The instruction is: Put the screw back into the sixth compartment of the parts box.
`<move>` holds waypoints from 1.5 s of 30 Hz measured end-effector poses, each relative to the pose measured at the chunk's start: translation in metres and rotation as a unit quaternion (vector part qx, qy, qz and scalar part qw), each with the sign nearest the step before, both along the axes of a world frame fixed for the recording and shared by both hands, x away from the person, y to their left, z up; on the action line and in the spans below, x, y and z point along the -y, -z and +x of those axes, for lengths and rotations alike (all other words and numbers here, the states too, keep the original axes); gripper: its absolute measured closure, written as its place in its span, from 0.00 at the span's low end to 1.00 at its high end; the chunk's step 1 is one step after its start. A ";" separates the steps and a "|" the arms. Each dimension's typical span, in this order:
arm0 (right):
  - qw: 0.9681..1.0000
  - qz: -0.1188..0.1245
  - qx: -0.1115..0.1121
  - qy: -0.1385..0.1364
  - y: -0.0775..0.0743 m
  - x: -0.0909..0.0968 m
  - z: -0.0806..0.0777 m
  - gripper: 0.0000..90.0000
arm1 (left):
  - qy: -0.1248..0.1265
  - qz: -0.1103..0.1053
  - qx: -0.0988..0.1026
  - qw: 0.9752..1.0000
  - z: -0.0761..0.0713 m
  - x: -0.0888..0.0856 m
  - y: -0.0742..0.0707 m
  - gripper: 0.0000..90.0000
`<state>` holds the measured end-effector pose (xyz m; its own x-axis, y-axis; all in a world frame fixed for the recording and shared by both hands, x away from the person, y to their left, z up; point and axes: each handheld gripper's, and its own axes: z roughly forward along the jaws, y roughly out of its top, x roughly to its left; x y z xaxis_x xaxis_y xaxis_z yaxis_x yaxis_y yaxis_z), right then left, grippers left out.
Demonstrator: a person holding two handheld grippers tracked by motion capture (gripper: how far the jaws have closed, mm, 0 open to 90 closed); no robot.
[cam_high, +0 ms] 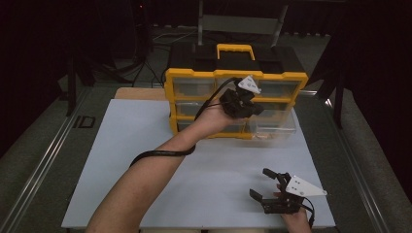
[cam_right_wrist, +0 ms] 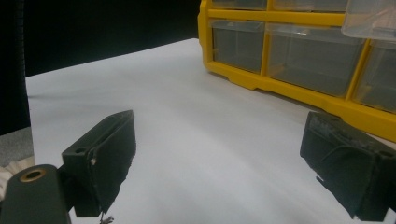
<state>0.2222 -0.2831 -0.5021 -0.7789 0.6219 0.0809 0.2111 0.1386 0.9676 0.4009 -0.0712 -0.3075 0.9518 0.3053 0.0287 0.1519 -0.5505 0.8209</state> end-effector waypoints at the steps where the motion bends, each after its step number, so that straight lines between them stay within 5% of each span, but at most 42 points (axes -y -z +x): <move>1: 1.000 0.000 0.000 0.000 0.000 0.000 0.000 0.12 | -0.005 0.006 0.002 1.000 0.001 0.004 0.001 0.98; 10: 1.000 0.000 0.000 0.000 0.000 0.000 0.000 0.12 | -0.028 0.025 -0.016 0.999 0.010 0.025 0.010 0.98; 22: 1.000 0.001 0.000 -0.001 -0.001 0.001 0.000 0.12 | -0.025 0.043 -0.038 0.998 0.017 0.039 0.029 0.97; 28: 1.000 0.001 0.000 -0.001 0.000 0.001 0.000 0.12 | -0.026 0.045 -0.040 0.998 0.016 0.039 0.030 0.81; 34: 1.000 0.001 0.000 -0.001 0.000 0.001 0.000 0.12 | -0.031 0.022 -0.036 0.999 0.011 0.029 0.017 0.67; 39: 1.000 0.003 -0.004 0.001 0.001 0.002 0.000 0.12 | -0.021 -0.005 -0.037 0.999 0.003 0.011 0.003 0.60; 45: 1.000 0.005 -0.005 0.000 0.001 0.002 0.000 0.12 | -0.019 -0.022 -0.032 0.999 -0.007 -0.011 -0.005 0.36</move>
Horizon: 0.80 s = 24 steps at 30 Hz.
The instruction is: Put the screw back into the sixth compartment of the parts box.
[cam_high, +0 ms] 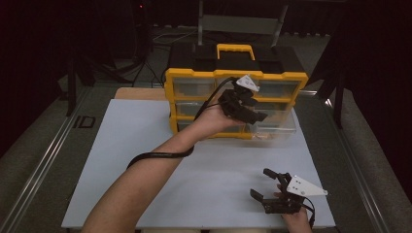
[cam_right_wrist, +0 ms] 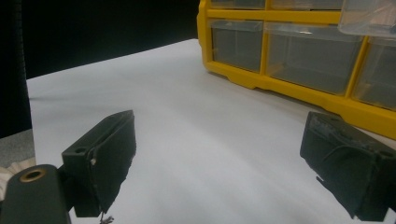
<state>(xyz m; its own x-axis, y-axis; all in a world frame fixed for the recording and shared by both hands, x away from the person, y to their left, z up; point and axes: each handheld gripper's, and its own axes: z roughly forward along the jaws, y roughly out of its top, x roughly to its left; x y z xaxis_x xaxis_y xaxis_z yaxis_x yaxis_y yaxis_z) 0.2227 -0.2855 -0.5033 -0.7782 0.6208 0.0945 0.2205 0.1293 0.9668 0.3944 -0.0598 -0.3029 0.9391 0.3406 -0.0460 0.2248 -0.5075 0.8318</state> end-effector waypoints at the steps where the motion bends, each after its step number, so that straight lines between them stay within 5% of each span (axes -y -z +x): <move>1: 1.000 -0.001 0.000 0.000 0.000 0.000 0.000 0.12 | 0.002 -0.001 -0.001 1.000 -0.005 -0.010 0.000 0.33; 12: 1.000 -0.005 0.000 0.000 0.000 -0.001 0.000 0.12 | 0.022 -0.010 -0.021 0.999 -0.032 -0.071 0.029 0.05; 16: 1.000 -0.007 -0.001 0.000 0.001 -0.002 0.000 0.12 | 0.011 -0.015 -0.023 1.000 -0.039 -0.087 0.039 0.02; 24: 1.000 -0.008 -0.002 -0.001 0.001 -0.003 0.001 0.12 | -0.014 -0.027 0.008 0.999 -0.058 -0.108 0.049 0.02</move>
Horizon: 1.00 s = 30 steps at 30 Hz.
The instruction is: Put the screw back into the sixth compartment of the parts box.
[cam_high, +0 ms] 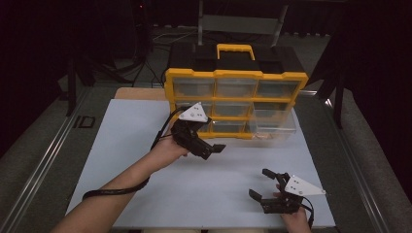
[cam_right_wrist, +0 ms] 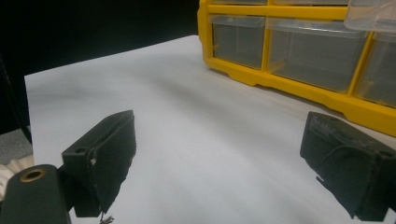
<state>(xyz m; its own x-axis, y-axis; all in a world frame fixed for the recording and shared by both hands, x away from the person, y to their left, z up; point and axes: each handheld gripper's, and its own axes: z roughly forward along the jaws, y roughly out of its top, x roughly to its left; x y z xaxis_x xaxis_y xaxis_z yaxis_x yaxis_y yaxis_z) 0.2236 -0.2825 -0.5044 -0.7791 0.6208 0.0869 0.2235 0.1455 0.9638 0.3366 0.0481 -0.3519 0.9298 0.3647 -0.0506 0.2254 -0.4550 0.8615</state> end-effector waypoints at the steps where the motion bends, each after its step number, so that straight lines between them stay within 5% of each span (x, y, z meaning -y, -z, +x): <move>1: 1.000 0.000 0.000 0.000 0.000 0.000 0.000 0.12 | -0.003 -0.001 0.003 1.000 -0.001 -0.002 0.001 0.02; 7: 1.000 0.000 0.001 0.001 0.000 0.000 0.000 0.12 | -0.007 -0.021 0.012 1.000 -0.010 -0.020 0.011 0.02; 30: 1.000 -0.005 0.002 0.002 0.000 -0.001 -0.001 0.12 | 0.002 -0.028 0.027 0.999 -0.053 -0.088 0.067 0.02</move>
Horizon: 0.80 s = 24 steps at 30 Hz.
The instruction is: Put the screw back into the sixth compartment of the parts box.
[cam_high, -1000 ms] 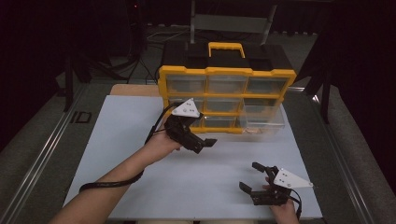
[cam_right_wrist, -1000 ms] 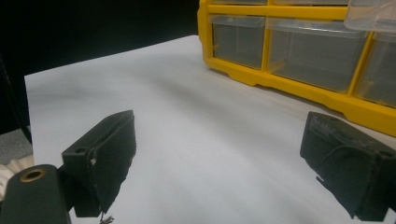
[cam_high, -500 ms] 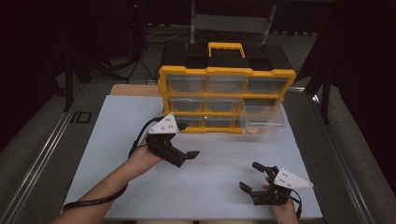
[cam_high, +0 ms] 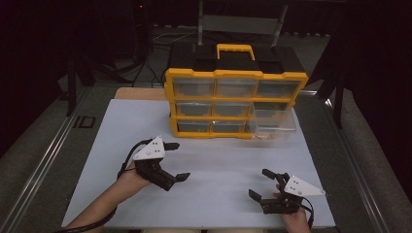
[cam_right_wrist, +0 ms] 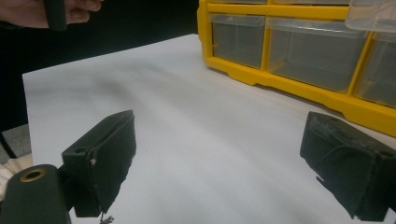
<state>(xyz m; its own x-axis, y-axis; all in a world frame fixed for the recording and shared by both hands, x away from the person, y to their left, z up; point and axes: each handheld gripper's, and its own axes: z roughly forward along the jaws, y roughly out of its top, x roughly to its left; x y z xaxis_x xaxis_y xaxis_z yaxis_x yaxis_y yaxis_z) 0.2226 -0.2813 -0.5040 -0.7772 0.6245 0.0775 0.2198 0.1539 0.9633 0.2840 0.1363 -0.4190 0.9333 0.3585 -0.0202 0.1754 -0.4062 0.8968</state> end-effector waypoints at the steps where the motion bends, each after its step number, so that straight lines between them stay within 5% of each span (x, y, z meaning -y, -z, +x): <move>1: 1.000 -0.001 0.000 0.000 0.000 0.000 0.000 0.12 | -0.005 -0.004 0.000 1.000 -0.003 -0.006 0.005 0.02; 24: 1.000 -0.003 -0.001 0.000 0.000 -0.002 0.000 0.12 | -0.051 -0.034 -0.031 0.998 -0.034 -0.070 0.052 0.02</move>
